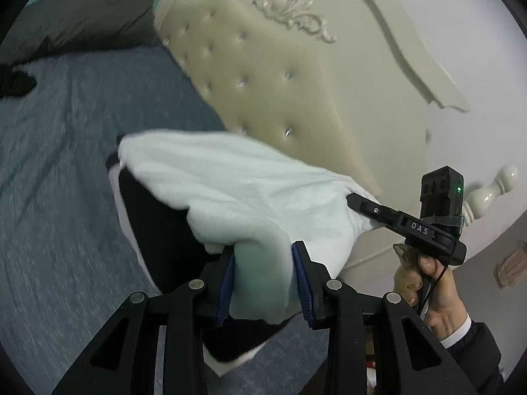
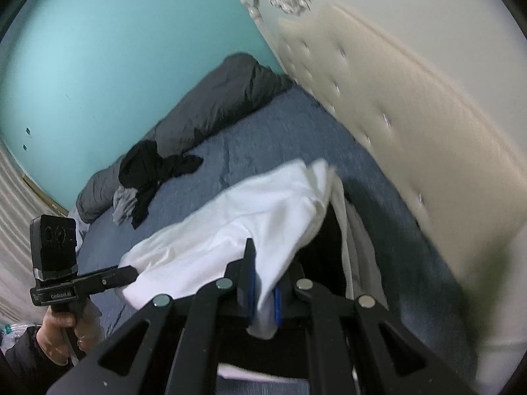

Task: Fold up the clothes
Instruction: 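Lower the folded shirt onto the stack of folded clothes with both grippers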

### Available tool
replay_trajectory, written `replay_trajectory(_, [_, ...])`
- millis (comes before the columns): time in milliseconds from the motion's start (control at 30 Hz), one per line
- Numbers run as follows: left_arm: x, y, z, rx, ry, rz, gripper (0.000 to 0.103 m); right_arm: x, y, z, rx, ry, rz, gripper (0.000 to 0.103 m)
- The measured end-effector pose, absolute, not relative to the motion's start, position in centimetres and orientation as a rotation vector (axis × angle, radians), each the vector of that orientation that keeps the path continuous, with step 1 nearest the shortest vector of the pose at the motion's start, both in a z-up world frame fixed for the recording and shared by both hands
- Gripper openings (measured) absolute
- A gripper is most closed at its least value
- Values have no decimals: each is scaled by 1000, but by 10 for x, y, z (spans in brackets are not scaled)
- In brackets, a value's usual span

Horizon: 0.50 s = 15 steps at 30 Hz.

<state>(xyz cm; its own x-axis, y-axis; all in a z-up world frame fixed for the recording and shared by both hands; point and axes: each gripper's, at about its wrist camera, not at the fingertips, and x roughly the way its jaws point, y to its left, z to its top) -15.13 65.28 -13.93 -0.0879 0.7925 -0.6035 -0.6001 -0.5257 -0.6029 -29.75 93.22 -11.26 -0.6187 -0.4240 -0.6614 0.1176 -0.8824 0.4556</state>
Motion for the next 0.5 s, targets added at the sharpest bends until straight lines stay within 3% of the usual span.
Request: replay_trajectory(500, [-139,637,-189,-1303,-355,1714,36,-274,947,-155,1268,-661,-2452,8])
